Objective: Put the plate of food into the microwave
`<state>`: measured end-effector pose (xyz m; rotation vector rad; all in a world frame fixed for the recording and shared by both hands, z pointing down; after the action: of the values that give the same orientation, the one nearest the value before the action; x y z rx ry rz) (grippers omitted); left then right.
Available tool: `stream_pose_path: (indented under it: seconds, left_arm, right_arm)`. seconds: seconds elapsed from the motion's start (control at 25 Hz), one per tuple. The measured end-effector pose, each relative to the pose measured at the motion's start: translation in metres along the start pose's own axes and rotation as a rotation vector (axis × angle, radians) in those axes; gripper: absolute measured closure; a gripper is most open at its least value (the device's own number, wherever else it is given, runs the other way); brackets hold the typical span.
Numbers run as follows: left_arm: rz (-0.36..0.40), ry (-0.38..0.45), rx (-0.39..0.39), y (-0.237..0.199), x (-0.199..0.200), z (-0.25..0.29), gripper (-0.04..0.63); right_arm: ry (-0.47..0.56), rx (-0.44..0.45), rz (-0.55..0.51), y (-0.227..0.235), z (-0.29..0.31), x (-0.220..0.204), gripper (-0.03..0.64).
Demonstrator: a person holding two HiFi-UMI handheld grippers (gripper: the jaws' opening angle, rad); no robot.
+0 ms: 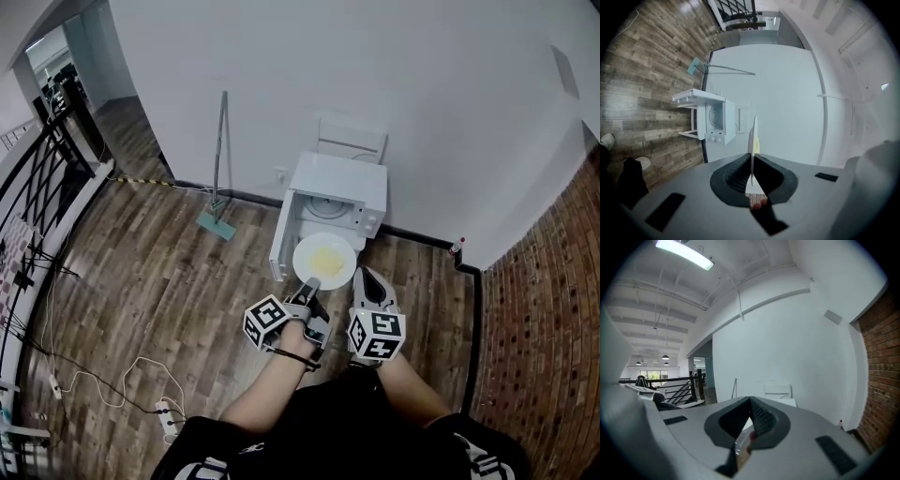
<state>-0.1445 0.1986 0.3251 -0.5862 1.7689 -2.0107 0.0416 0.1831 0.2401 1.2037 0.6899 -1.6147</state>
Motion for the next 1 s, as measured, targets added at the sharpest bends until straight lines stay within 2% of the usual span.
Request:
stream_pose_path:
  seconds: [0.24, 0.6, 0.72, 1.0]
  left_arm:
    - [0.015, -0.009, 0.026, -0.002, 0.018, 0.059, 0.581]
    - [0.073, 0.061, 0.036, 0.034, 0.063, 0.181, 0.581]
    - [0.075, 0.083, 0.025, 0.043, 0.069, 0.216, 0.581]
    - [0.044, 0.14, 0.063, 0.032, 0.075, 0.269, 0.581]
  right_arm:
    - [0.035, 0.009, 0.028, 0.045, 0.055, 0.016, 0.606]
    - [0.07, 0.089, 0.024, 0.132, 0.156, 0.085, 0.606]
    - [0.053, 0.118, 0.02, 0.159, 0.184, 0.096, 0.606]
    - [0.001, 0.181, 0.016, 0.203, 0.236, 0.101, 0.606]
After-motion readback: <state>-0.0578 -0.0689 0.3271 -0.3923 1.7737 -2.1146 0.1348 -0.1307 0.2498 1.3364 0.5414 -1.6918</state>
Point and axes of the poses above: the fingertips, and each gripper's own axes: z forward along the fingers, y to its right, x out of its top, the point moved 10 cm from there along -z, backward along the fingers, and after that the axes turned 11 degrees about -y, right-handed, at the moved point
